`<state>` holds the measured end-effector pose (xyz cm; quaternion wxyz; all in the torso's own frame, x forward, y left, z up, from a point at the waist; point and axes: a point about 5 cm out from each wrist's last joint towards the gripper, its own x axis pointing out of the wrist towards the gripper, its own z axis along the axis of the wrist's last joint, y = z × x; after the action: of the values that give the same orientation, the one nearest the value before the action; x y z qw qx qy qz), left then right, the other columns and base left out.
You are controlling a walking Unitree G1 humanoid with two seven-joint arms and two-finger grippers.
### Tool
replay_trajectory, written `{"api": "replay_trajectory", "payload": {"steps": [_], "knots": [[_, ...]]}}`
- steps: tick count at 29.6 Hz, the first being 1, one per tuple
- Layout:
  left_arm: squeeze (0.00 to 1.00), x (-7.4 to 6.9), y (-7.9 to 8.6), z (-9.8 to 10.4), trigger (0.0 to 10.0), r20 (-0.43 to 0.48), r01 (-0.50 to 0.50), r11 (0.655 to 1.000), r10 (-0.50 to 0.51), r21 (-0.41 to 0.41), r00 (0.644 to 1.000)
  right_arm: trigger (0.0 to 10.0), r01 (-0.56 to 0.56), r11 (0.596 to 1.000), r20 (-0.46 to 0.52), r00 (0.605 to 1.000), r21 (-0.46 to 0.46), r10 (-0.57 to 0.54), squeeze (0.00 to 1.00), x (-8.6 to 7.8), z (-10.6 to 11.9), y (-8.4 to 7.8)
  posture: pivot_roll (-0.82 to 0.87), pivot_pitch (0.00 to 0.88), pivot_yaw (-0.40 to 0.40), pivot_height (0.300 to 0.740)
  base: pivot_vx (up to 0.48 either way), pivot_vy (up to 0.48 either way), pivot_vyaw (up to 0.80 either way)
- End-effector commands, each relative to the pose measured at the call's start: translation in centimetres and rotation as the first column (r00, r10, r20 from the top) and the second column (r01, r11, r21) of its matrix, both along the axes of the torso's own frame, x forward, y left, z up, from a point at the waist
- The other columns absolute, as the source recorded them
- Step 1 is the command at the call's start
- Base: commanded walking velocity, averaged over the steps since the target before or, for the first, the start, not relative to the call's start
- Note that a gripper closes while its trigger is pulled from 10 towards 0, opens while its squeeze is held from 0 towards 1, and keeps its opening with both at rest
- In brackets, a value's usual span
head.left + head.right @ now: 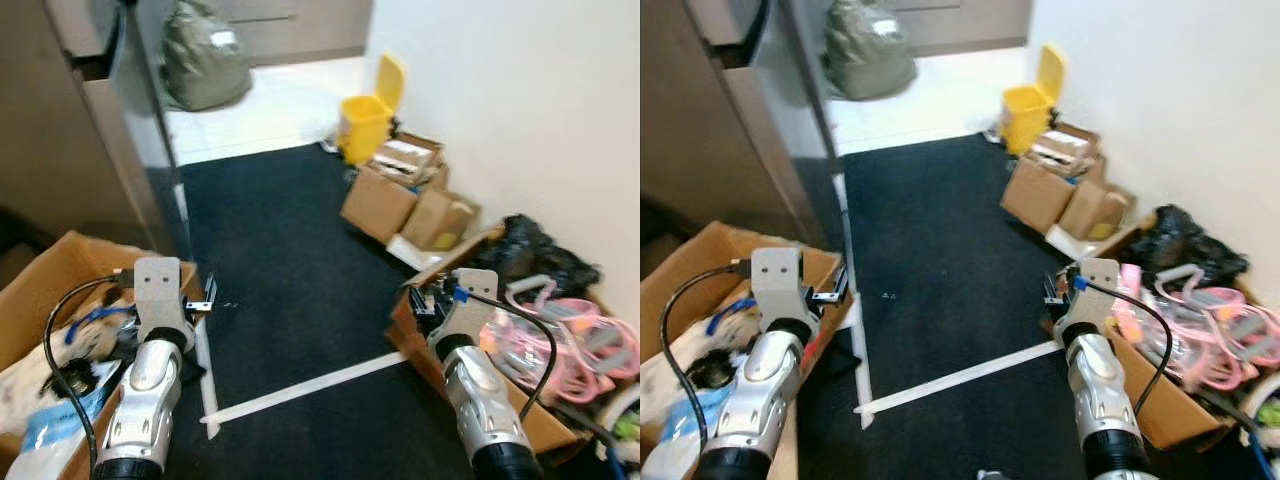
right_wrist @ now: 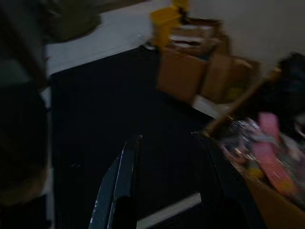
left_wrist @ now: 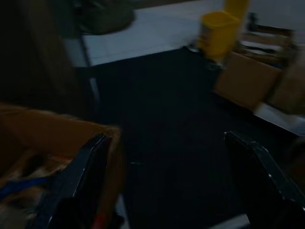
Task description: Picking trash to rubbish bin
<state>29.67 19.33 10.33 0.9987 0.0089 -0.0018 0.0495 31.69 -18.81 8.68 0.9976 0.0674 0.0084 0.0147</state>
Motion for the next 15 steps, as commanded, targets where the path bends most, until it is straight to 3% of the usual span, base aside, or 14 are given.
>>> {"api": "replay_trajectory", "payload": {"steps": [1,15], "knots": [[0.0,-0.37,0.05,-0.56,10.0,-0.024,-0.01,1.0,0.01,-0.006,1.0,10.0,0.0,1.0,-0.025,1.0,0.017,0.0,0.0,-0.31,-0.6,0.1,0.02,0.143,0.012,0.74,0.0,0.0,-0.8],[0.0,-0.27,-0.2,-0.57,10.0,-0.025,-0.006,1.0,0.006,-0.009,1.0,10.0,-0.006,1.0,-0.028,1.0,0.015,0.007,0.0,-0.25,-0.44,0.11,0.0,0.148,0.002,0.74,0.0,0.0,-0.8]]}}
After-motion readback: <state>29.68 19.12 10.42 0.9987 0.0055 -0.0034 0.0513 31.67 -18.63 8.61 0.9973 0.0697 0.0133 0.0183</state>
